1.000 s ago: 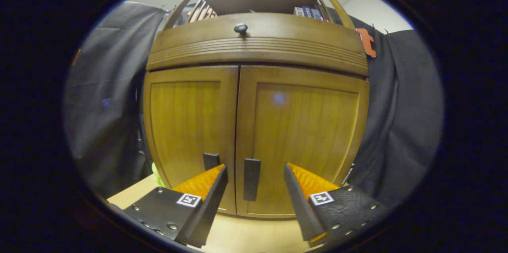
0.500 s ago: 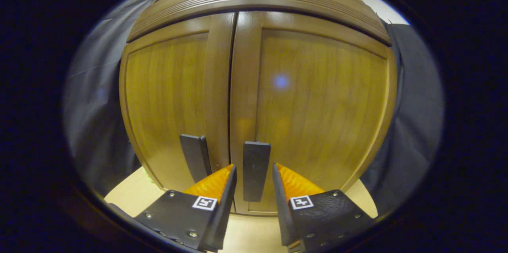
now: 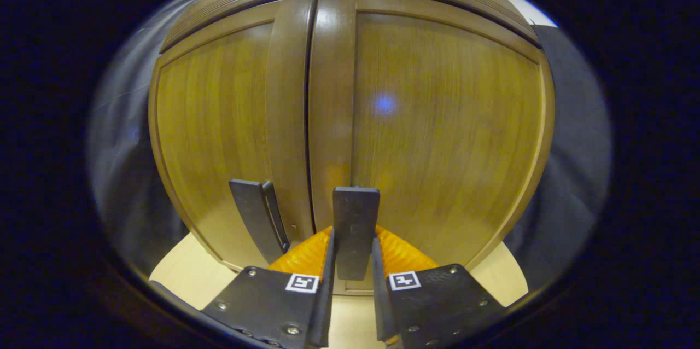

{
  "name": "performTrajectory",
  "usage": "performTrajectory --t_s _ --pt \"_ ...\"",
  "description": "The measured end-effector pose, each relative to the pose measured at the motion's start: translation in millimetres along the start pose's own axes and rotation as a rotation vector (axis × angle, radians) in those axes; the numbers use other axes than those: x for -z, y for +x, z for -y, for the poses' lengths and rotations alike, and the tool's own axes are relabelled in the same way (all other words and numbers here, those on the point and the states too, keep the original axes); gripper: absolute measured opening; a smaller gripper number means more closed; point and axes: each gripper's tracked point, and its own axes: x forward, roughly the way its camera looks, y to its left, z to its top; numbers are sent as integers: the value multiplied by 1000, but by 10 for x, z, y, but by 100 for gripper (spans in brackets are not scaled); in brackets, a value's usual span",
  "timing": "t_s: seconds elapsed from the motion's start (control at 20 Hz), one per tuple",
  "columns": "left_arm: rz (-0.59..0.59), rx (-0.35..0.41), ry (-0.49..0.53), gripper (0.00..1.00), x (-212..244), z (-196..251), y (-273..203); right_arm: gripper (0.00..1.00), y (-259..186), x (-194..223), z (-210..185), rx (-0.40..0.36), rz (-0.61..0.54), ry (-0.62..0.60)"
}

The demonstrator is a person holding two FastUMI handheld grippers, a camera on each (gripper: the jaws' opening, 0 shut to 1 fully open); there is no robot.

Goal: Open the right door of the double-door shoe cabinet with the right hand, and open the left door with the left hand.

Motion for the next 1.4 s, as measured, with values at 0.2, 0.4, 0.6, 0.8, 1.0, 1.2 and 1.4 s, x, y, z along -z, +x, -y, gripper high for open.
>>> performTrajectory --t_s 0.2,0.4,0.6,0.8,1.0,1.2,1.4 --pt "0 15 -1 98 -18 41 -51 23 -18 8 28 13 -6 13" --pt "0 36 3 99 -30 103 -86 27 -125 -98 52 24 2 39" --pt "-3 81 2 99 -33 239 -132 27 -163 -209 117 30 5 52" --pt "-3 142 5 99 -46 433 -198 27 -206 -262 168 28 3 73" --pt "-4 195 10 98 -55 588 -279 27 -224 -291 202 40 11 88" --pt "-11 247 1 99 -45 763 -349 27 -256 -338 267 48 10 112" --pt "-17 298 -9 99 -20 962 -414 27 -299 -340 277 68 13 111"
